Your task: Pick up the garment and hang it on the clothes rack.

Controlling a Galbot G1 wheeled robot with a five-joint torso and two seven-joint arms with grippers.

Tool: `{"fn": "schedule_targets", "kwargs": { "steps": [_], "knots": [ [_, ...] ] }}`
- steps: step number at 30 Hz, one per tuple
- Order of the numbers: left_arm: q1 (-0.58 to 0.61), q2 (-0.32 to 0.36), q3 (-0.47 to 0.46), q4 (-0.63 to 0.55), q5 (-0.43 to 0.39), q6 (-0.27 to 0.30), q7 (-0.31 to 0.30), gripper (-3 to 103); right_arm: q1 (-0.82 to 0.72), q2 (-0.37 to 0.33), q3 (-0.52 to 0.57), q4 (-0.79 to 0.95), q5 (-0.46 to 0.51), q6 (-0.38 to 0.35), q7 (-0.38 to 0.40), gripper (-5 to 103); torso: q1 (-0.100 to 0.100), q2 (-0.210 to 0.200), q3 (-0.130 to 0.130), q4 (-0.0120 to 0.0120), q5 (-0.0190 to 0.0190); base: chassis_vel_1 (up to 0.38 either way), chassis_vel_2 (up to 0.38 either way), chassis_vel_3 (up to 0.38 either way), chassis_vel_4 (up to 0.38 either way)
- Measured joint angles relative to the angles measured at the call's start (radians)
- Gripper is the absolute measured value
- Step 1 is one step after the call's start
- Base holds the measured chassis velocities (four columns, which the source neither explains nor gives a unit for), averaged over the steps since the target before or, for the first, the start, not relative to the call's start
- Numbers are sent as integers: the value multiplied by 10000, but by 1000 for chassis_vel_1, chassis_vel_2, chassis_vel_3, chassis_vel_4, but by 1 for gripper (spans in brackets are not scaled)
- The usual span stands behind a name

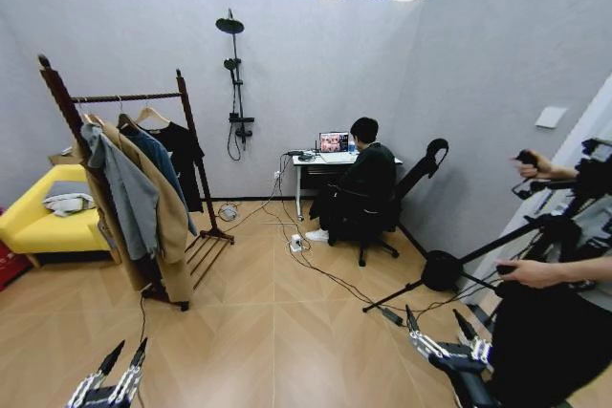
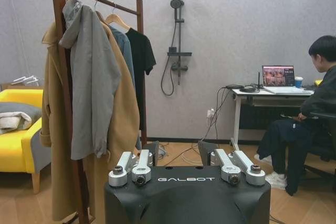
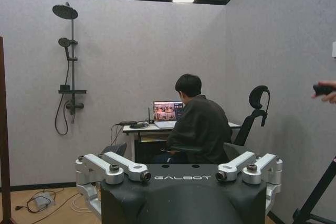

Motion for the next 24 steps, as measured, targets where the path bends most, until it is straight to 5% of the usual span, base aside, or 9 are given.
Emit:
{"fn": "schedule_targets", "kwargs": {
  "steps": [24],
  "knots": [
    [0,0,0,0,0,0,0,46,-1,0,0,0,0,0,0,100,-7,4,-2,0,0,0,0,0,0]
  ]
}}
